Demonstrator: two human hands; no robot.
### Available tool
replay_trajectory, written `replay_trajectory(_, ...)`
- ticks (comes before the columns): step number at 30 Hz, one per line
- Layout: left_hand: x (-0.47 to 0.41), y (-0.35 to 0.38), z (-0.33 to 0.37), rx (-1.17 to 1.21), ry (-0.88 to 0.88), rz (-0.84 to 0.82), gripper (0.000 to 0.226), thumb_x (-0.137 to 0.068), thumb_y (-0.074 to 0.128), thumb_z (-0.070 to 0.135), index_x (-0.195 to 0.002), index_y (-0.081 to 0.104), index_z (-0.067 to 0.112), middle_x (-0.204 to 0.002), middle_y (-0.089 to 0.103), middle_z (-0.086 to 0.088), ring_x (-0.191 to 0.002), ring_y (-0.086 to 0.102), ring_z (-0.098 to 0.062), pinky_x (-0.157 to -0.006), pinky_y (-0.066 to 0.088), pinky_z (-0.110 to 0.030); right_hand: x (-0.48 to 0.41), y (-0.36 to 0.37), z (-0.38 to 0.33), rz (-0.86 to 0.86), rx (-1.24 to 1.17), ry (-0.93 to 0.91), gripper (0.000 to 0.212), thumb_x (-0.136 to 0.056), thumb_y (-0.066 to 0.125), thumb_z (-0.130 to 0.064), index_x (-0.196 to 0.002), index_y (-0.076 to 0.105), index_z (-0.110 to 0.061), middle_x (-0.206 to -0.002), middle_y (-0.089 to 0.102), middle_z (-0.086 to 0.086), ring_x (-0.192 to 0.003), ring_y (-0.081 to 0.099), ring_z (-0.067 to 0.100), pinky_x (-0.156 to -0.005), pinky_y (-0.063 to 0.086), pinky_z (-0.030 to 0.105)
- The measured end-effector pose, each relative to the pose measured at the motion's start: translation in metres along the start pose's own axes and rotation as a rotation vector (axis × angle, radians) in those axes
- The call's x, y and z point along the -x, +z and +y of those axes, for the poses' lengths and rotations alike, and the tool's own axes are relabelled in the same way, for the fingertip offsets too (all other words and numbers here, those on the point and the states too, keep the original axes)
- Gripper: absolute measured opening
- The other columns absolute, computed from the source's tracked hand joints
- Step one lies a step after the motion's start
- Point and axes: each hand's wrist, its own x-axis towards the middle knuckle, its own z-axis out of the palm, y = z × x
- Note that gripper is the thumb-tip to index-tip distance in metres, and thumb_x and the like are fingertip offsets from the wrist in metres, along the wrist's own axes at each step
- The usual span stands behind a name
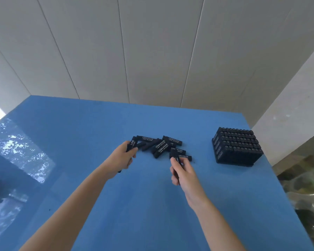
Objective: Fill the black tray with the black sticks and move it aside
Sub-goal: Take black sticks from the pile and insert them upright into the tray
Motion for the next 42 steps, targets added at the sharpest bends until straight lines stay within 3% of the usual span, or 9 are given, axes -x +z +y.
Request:
replay_trajectory(3,0.035,-0.024,-0.017,0.180,-0.018,0.063,0.019,-0.097,0.046,0.017,-0.080,0.039,0.012,-0.064,0.042,-0.005,-0.053,0.034,-0.015,-0.045,0.023,-0.020,0.008,0.019,-0.002,-0.105,-0.021,-0.026,0.022,-0.093,0.051,-0.032,-0.079,0.045,-0.017,-0.064,0.043,-0.005,-0.050,0.031,0.012,-0.053,0.031,0.017)
replay_trajectory(9,0.110,-0.069,-0.058,0.523,-0.109,0.240,0.031,-0.094,0.054,0.026,-0.071,0.036,0.017,-0.051,0.032,0.006,-0.040,0.024,-0.009,-0.037,0.020,-0.017,0.037,0.075,0.003,-0.296,-0.008,-0.070,0.028,-0.095,0.046,-0.033,-0.095,0.058,-0.008,-0.067,0.049,-0.006,-0.051,0.037,0.009,-0.051,0.033,0.013)
replay_trajectory(14,0.178,-0.107,-0.098,0.571,-0.134,0.359,0.039,-0.092,0.057,0.022,-0.063,0.031,0.016,-0.049,0.024,0.005,-0.039,0.018,-0.010,-0.036,0.017,-0.018,0.075,0.128,0.010,-0.463,0.035,-0.066,0.028,-0.096,0.041,-0.034,-0.096,0.062,-0.015,-0.065,0.052,-0.005,-0.049,0.035,0.009,-0.047,0.032,0.011)
replay_trajectory(18,0.232,-0.136,-0.133,0.618,-0.127,0.393,0.033,-0.089,0.060,0.019,-0.063,0.039,0.014,-0.049,0.023,0.005,-0.038,0.017,-0.009,-0.036,0.018,-0.019,0.115,0.184,0.019,-0.548,0.033,-0.026,0.023,-0.097,0.041,-0.034,-0.089,0.048,-0.015,-0.063,0.055,-0.005,-0.047,0.034,0.010,-0.053,0.032,0.018)
replay_trajectory(27,0.341,-0.230,-0.186,0.584,-0.067,0.407,0.021,-0.081,0.068,0.024,-0.091,0.066,0.006,-0.049,0.025,0.004,-0.043,0.020,-0.011,-0.038,0.021,-0.018,0.224,0.338,0.054,-0.691,0.013,-0.009,0.025,-0.099,0.037,-0.034,-0.092,0.046,-0.011,-0.068,0.058,-0.001,-0.045,0.036,0.010,-0.047,0.032,0.016)
replay_trajectory(29,0.355,-0.245,-0.194,0.580,-0.058,0.404,0.012,-0.083,0.066,0.023,-0.081,0.065,0.011,-0.050,0.024,0.003,-0.045,0.019,-0.011,-0.040,0.019,-0.019,0.242,0.368,0.060,-0.716,0.021,-0.005,0.026,-0.098,0.038,-0.035,-0.094,0.047,-0.011,-0.066,0.059,-0.003,-0.047,0.038,0.010,-0.050,0.033,0.017)
replay_trajectory(33,0.369,-0.279,-0.213,0.584,-0.049,0.430,0.037,-0.086,0.066,0.017,-0.056,0.044,0.016,-0.047,0.028,0.004,-0.043,0.019,-0.011,-0.041,0.017,-0.021,0.266,0.418,0.064,-0.749,0.036,-0.006,0.026,-0.098,0.039,-0.036,-0.095,0.050,-0.012,-0.070,0.059,-0.001,-0.050,0.042,0.010,-0.052,0.036,0.020)
replay_trajectory(38,0.367,-0.332,-0.240,0.670,-0.015,0.551,0.038,-0.087,0.061,0.009,-0.059,0.037,0.015,-0.045,0.028,0.006,-0.039,0.021,-0.007,-0.038,0.019,-0.018,0.257,0.465,0.066,-0.676,0.148,-0.039,0.023,-0.099,0.039,-0.031,-0.103,0.047,-0.011,-0.082,0.066,0.008,-0.052,0.058,0.014,-0.056,0.052,0.024)
replay_trajectory(42,0.354,-0.388,-0.263,0.777,-0.010,0.629,0.018,-0.087,0.061,0.012,-0.076,0.048,0.006,-0.048,0.030,0.004,-0.039,0.024,-0.007,-0.036,0.021,-0.016,0.220,0.488,0.065,-0.581,0.287,-0.099,0.019,-0.097,0.043,-0.030,-0.095,0.054,-0.015,-0.074,0.056,0.000,-0.040,0.034,0.005,-0.047,0.034,0.019)
